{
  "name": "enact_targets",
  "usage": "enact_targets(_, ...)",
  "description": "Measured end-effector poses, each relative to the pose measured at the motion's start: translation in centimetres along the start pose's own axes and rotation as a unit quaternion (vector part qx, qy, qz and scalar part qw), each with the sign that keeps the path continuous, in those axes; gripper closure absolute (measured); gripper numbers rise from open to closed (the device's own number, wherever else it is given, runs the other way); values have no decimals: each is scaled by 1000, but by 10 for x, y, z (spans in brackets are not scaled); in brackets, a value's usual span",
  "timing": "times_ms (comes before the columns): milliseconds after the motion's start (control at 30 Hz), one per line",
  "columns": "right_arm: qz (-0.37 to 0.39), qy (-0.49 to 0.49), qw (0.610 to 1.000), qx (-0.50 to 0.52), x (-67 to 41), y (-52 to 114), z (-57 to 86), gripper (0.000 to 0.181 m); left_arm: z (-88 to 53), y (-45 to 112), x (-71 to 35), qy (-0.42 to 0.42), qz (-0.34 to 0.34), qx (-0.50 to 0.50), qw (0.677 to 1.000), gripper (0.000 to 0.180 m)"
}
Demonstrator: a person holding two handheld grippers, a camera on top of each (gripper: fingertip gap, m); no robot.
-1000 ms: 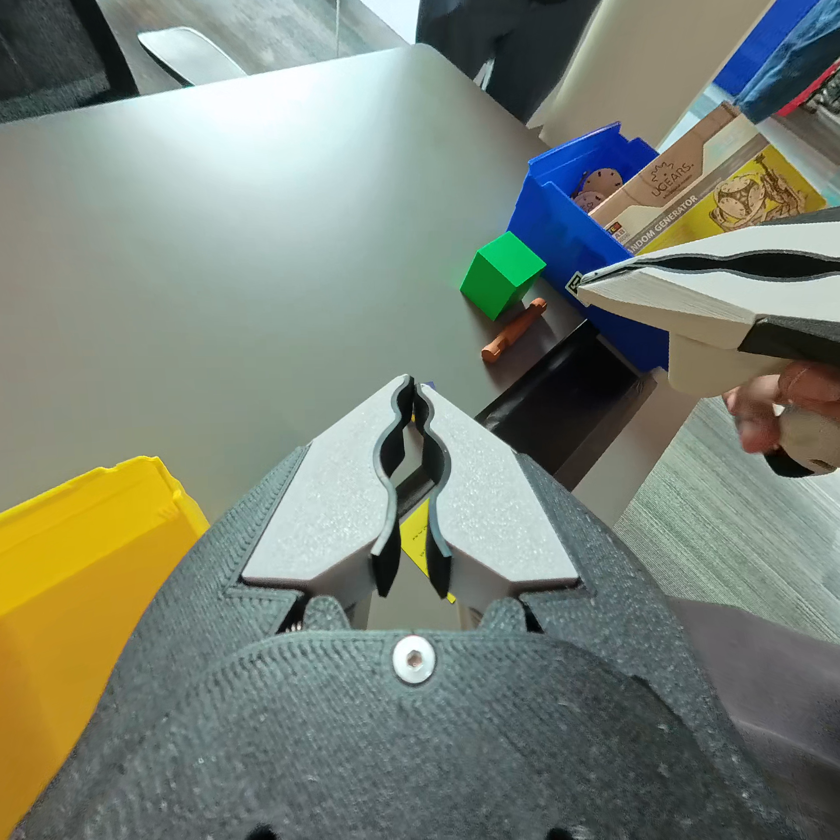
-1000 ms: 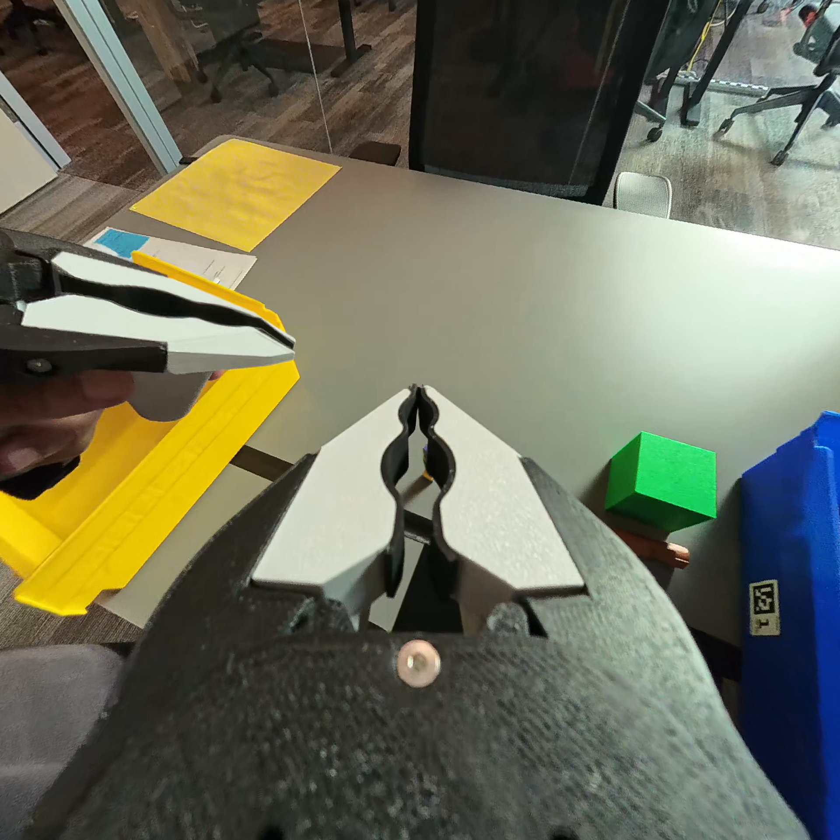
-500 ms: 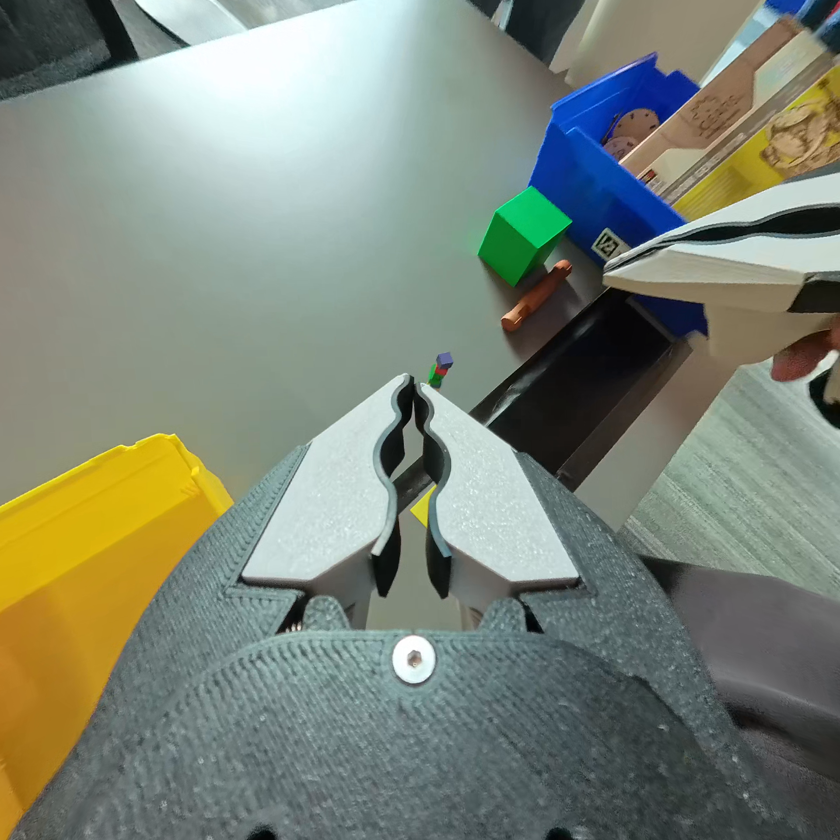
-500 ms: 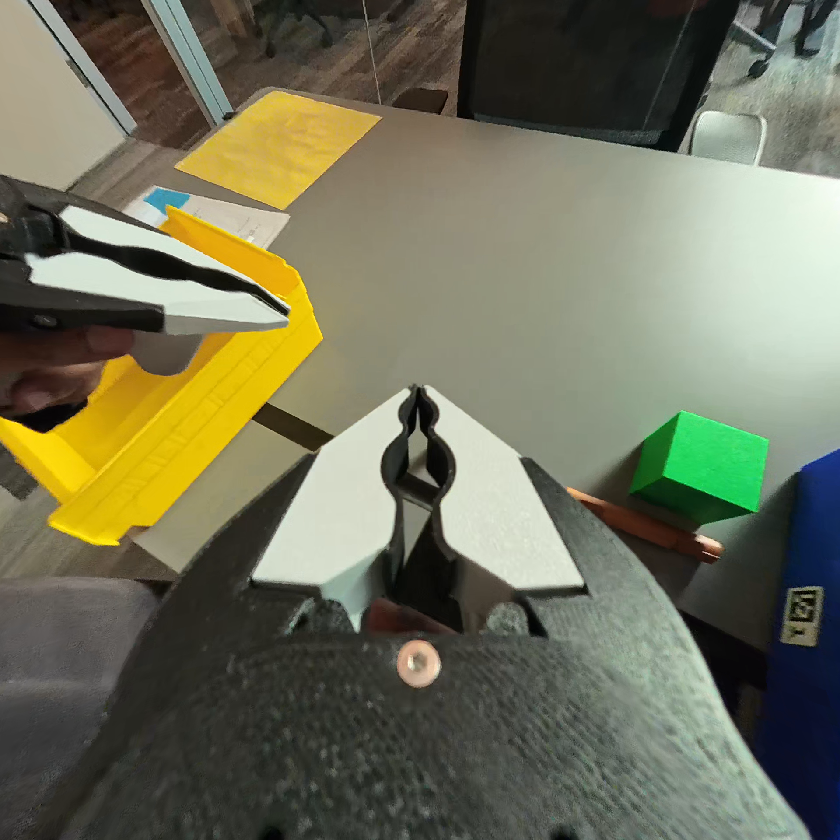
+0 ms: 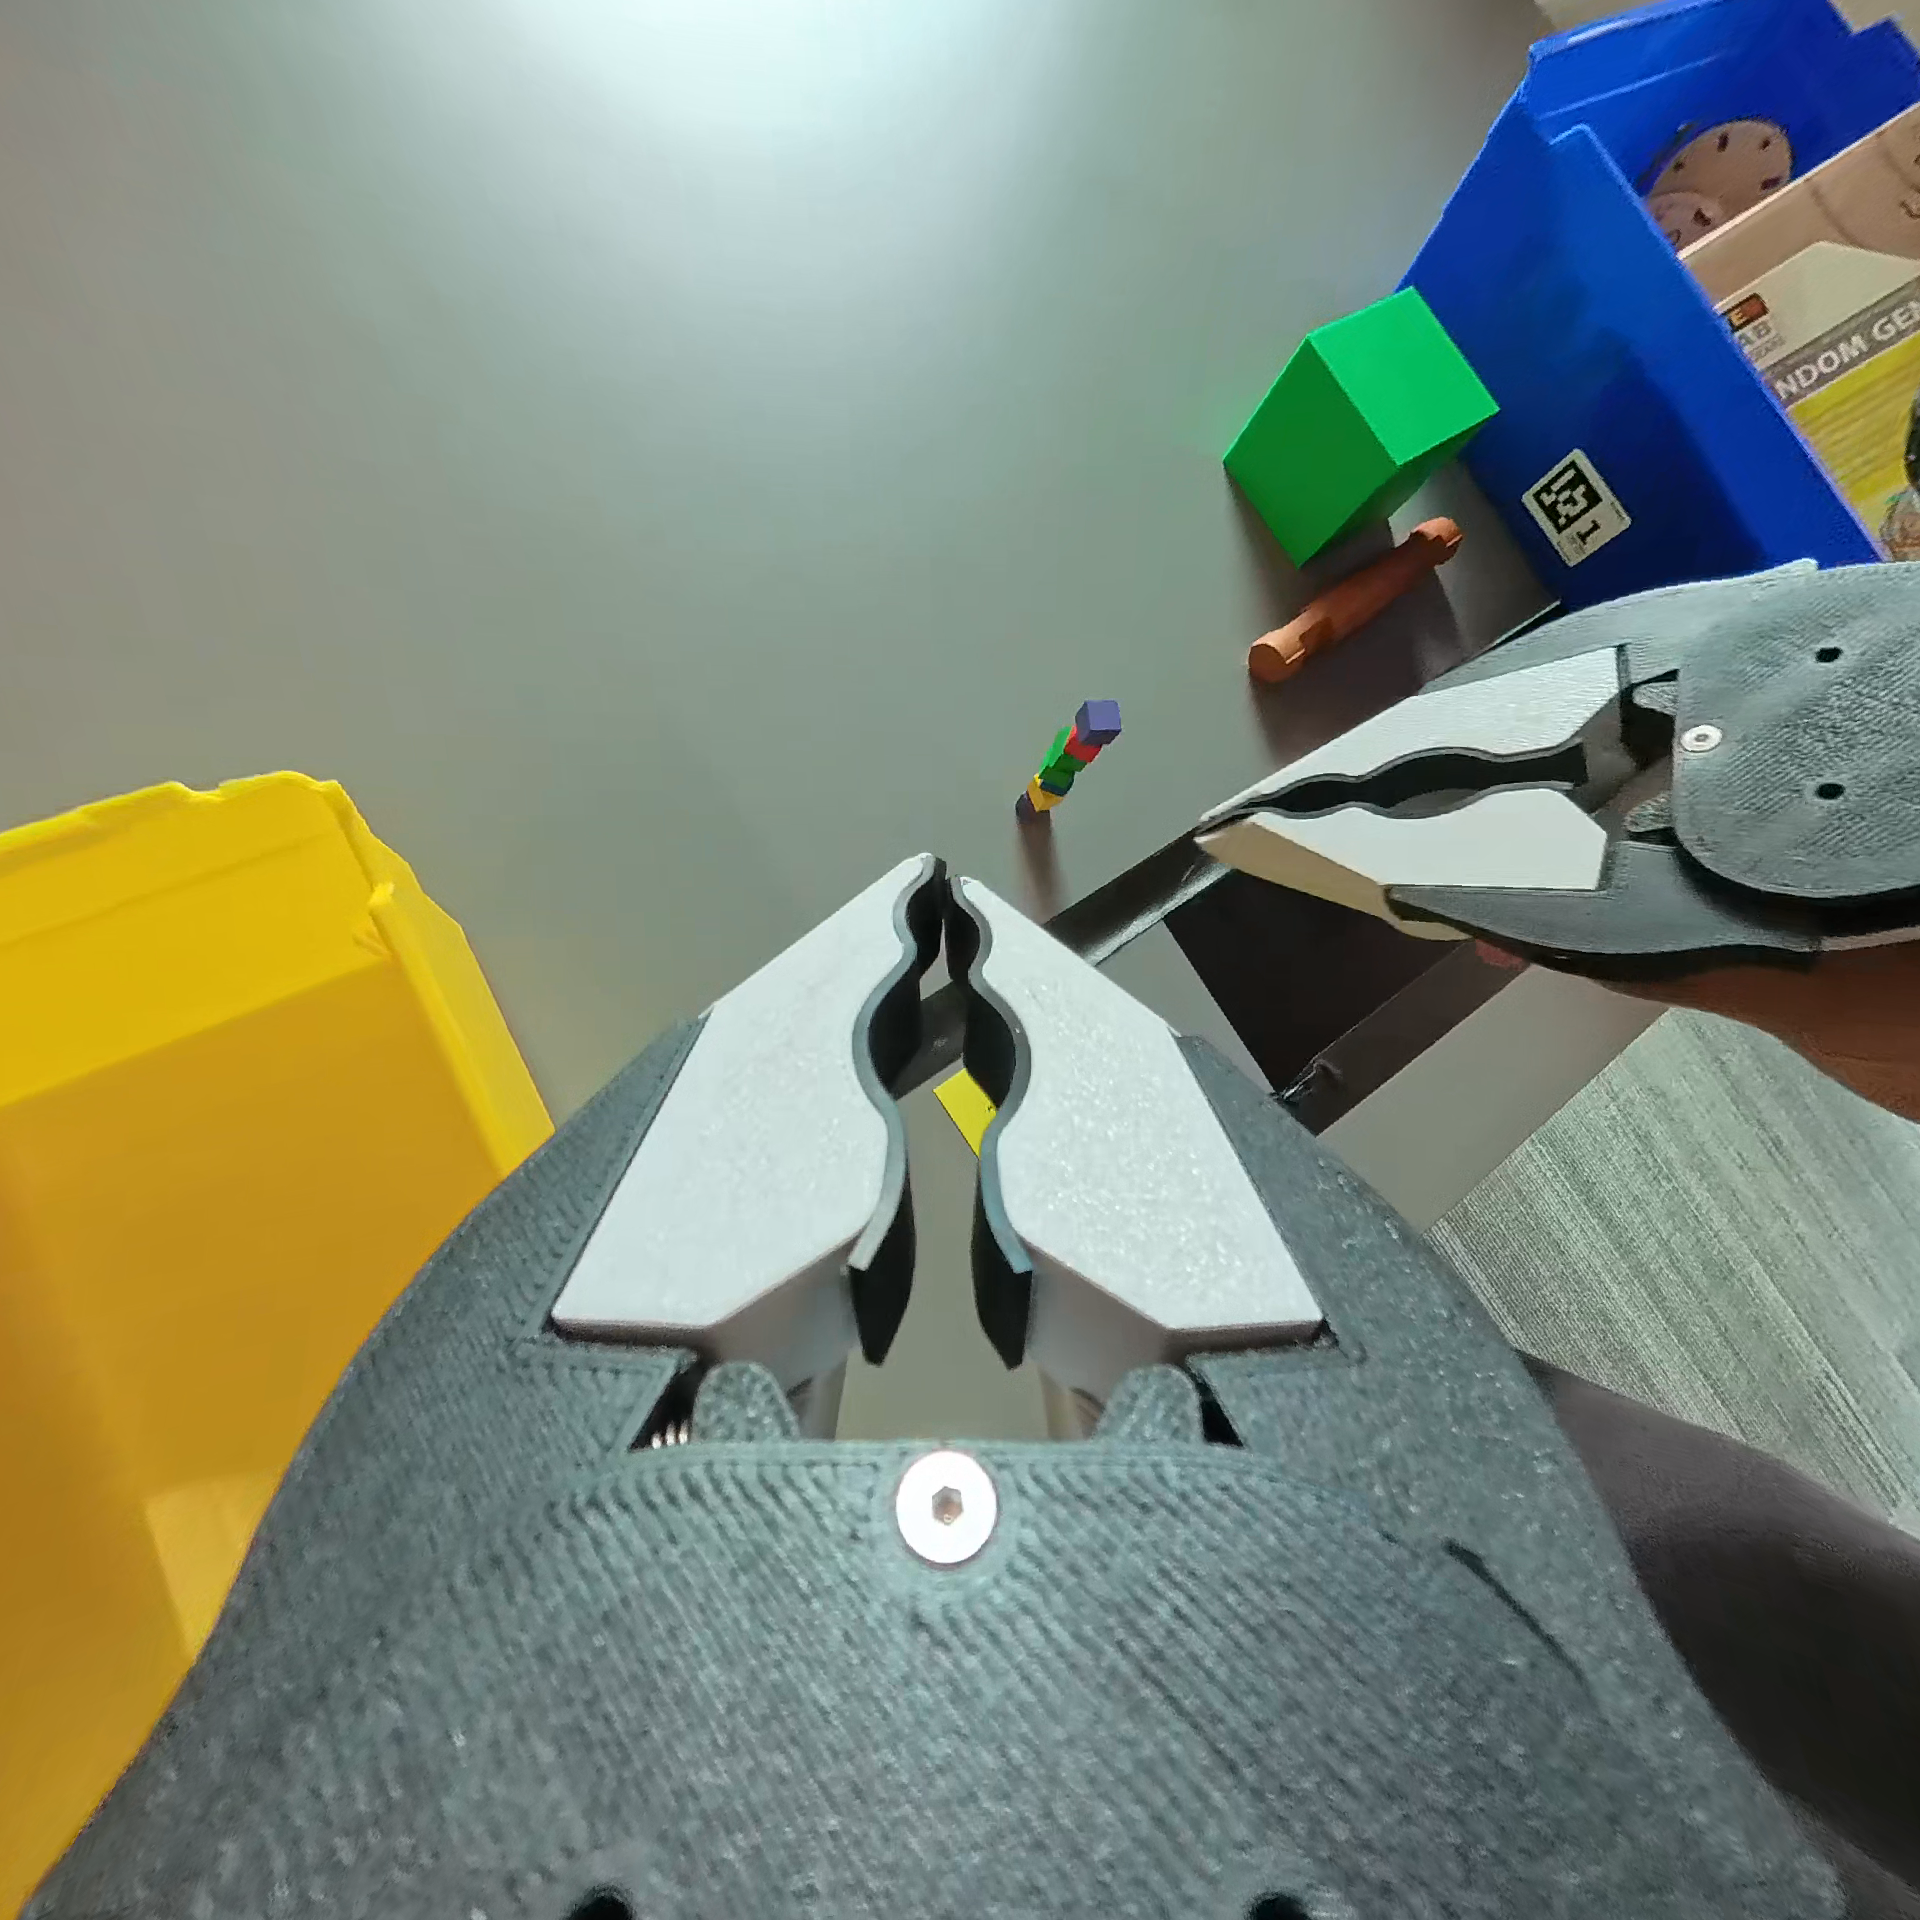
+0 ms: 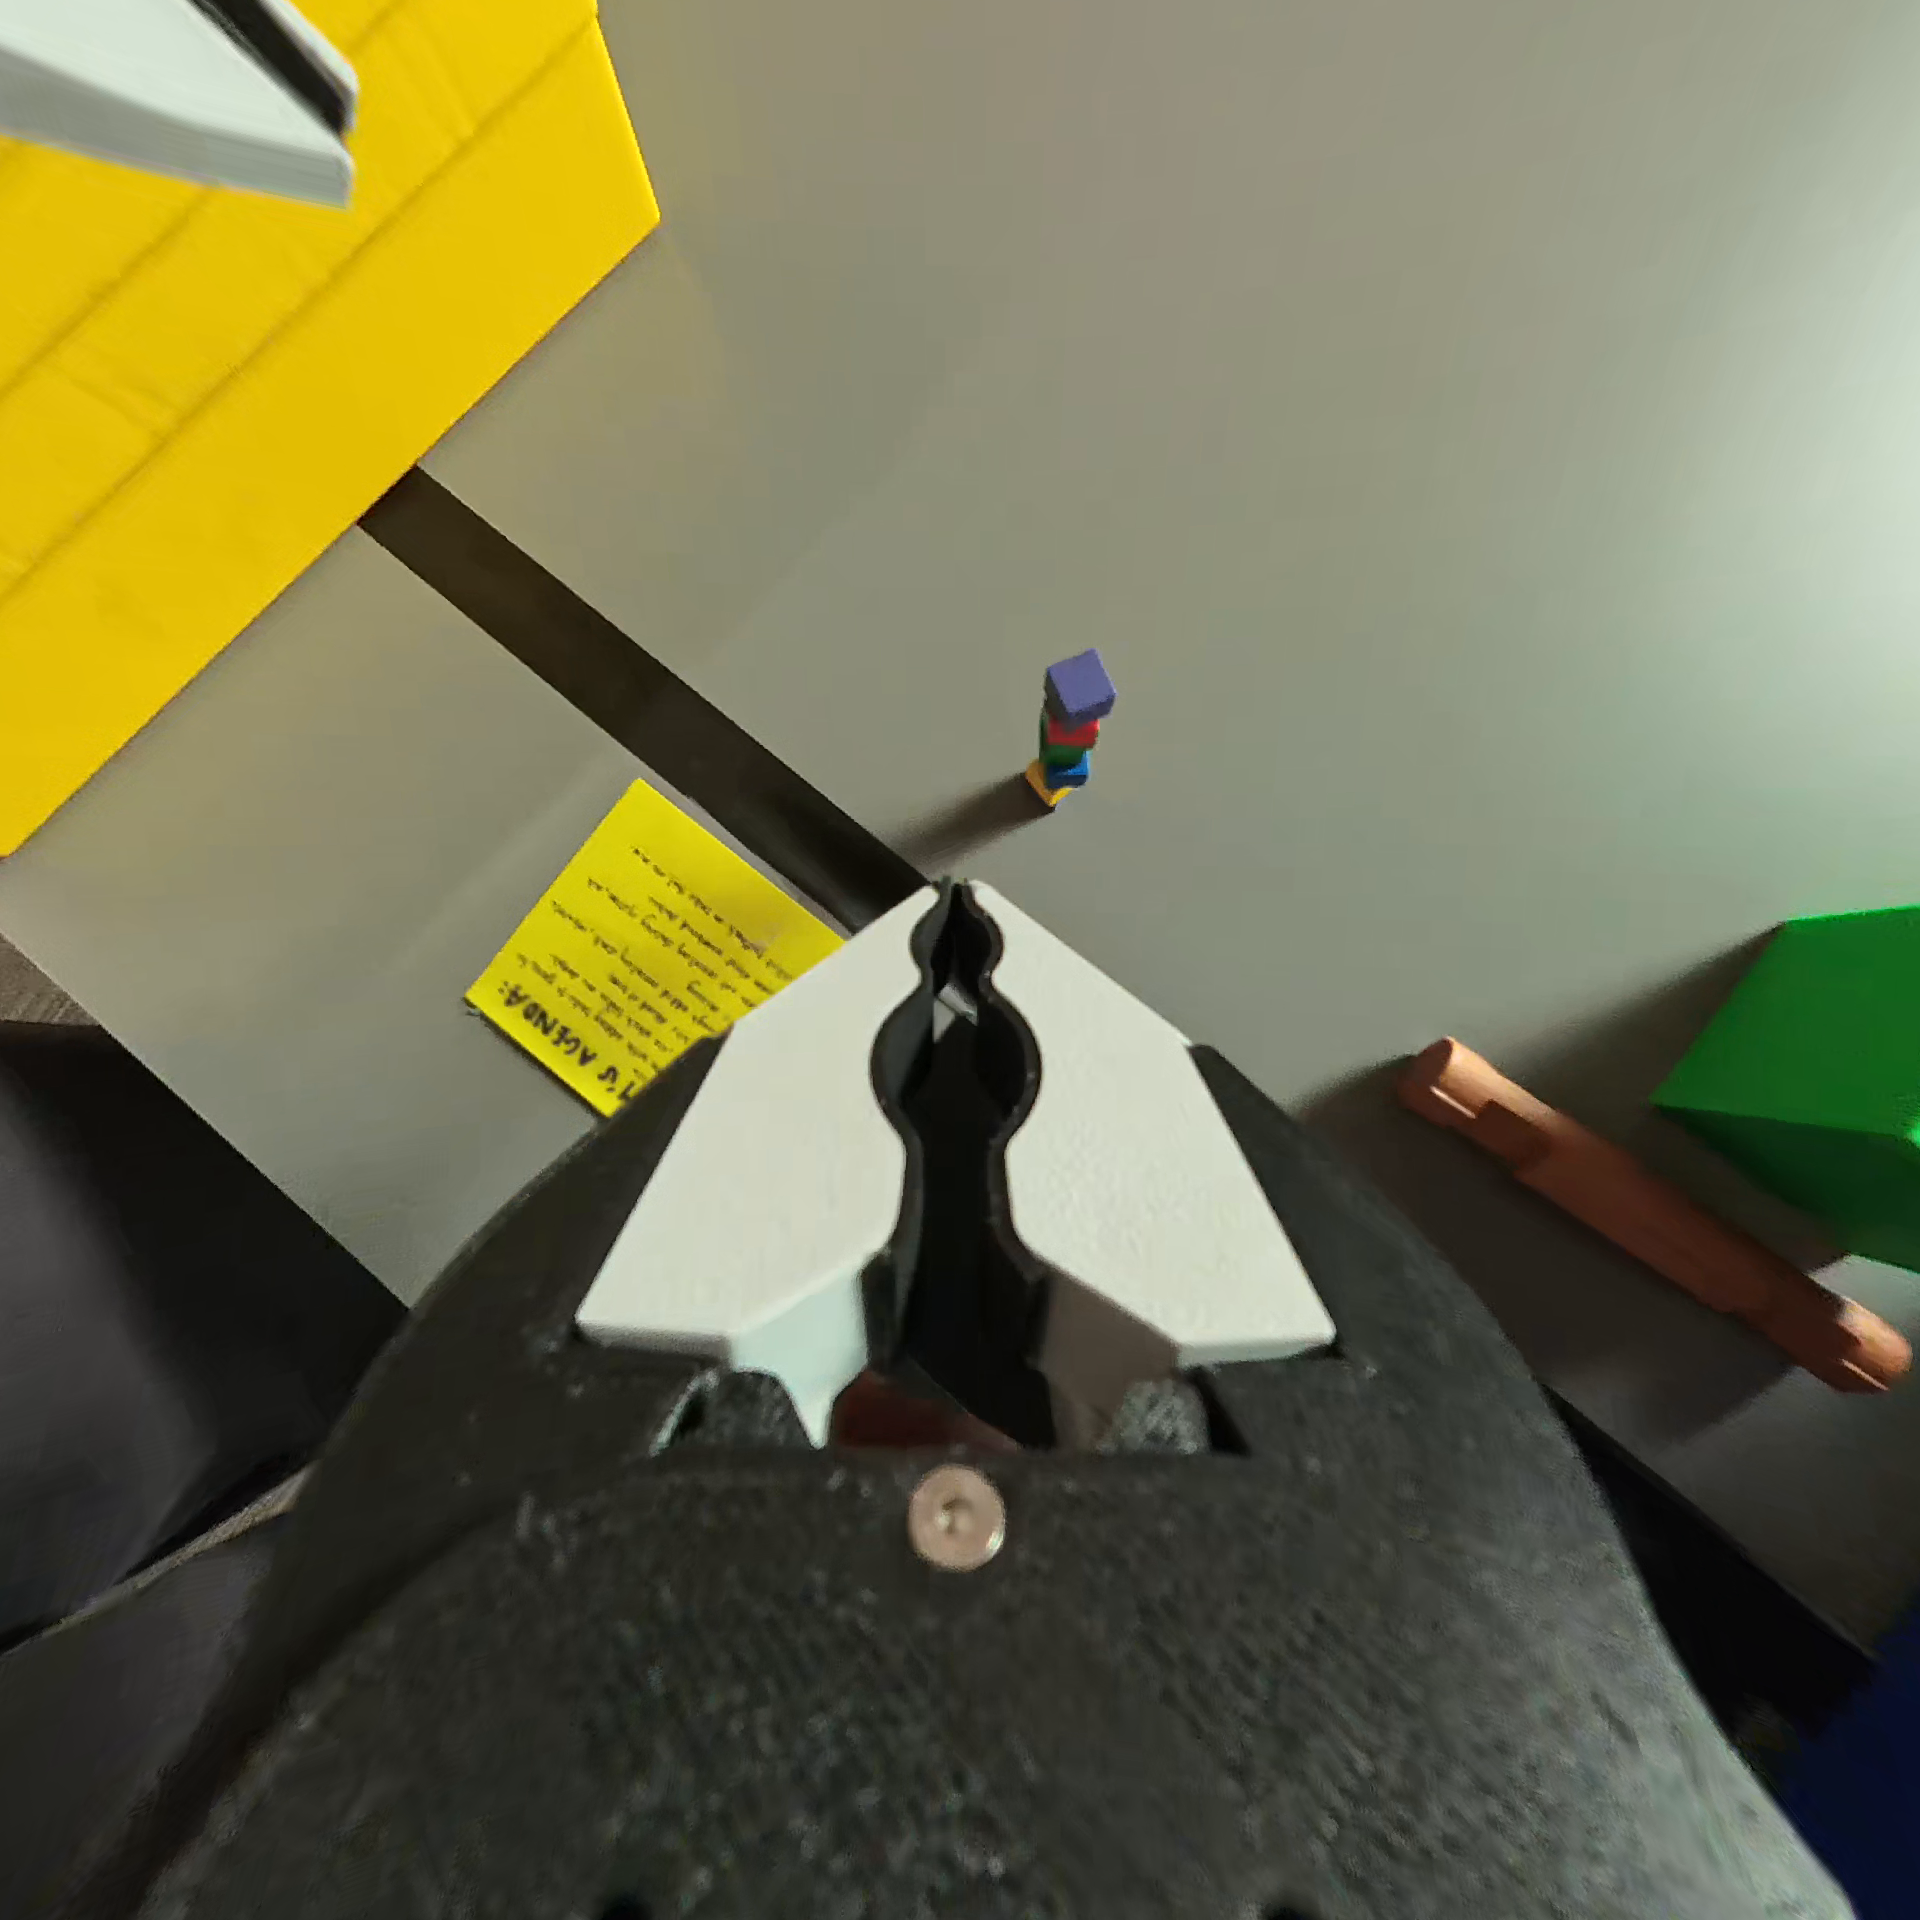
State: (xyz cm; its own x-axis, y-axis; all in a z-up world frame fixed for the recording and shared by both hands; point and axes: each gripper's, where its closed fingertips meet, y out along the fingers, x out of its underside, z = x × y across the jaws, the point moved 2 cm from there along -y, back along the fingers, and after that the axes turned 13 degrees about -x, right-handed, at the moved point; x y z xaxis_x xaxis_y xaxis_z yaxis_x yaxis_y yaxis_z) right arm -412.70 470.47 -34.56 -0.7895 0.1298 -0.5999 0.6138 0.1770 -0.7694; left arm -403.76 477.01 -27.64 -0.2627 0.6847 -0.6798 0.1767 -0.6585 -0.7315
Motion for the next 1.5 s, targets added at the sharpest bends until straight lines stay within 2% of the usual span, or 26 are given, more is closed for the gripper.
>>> enact_targets(167,10,3,1000,3,-10,2,-12,181,5,9,11,7,-22,-2,1000,180)
enact_targets(767,42,58,997,41,16,-56,-30,181,44,35,-3,51,-20,81,995,176)
enact_targets(1100,72,48,996,29,-3,-45,-21,180,33,30,-3,56,-17,66,996,177)
enact_targets(1333,75,12,997,-6,-17,-48,-8,178,29,36,3,17,-35,32,999,176)
enact_targets(1500,72,12,997,-26,-8,-61,2,178,37,46,-4,-1,-30,-2,1000,153)
